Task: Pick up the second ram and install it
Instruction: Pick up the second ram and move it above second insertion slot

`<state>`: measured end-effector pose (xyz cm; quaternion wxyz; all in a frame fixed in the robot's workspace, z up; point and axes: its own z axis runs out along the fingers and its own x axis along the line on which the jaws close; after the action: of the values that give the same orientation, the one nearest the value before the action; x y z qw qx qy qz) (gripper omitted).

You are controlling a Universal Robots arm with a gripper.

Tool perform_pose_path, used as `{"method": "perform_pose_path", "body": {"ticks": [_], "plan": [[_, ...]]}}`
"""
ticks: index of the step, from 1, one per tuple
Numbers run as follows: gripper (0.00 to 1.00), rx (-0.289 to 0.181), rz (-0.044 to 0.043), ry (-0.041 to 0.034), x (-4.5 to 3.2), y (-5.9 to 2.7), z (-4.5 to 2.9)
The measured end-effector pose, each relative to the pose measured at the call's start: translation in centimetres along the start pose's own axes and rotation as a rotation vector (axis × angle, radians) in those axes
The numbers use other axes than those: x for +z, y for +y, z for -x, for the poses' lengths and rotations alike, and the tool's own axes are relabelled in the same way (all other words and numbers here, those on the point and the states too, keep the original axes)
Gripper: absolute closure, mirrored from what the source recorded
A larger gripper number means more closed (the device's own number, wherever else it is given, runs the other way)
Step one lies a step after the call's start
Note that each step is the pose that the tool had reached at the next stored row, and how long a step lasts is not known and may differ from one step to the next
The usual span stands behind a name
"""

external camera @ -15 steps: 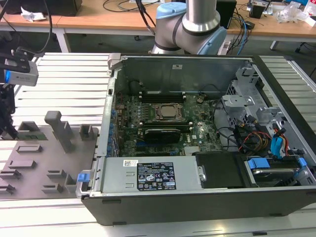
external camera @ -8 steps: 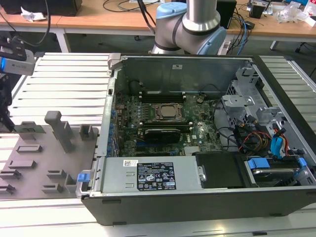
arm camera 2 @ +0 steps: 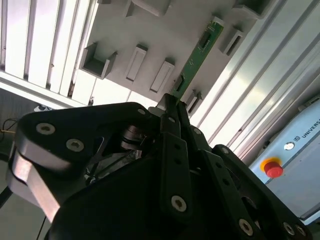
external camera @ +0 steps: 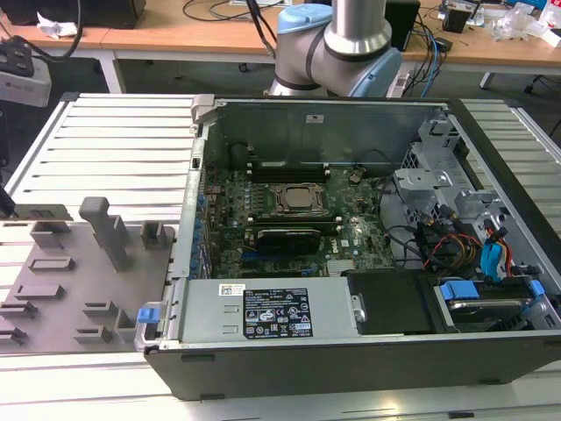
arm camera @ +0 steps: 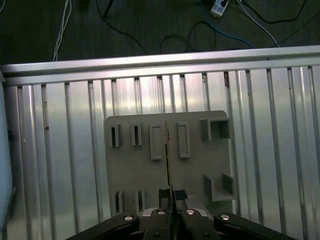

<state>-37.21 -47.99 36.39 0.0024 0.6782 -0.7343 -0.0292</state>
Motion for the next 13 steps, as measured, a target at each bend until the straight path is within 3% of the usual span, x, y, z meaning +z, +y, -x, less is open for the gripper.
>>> {"method": "perform_pose_path", "body": {"ticks": [7, 13], "plan": [[0.86, 0.000, 0.0000, 0.0000, -1.43, 0.10, 0.43], [0.86, 0.000, -0.0001, -0.0001, -2.26, 0.18, 1.43]]}}
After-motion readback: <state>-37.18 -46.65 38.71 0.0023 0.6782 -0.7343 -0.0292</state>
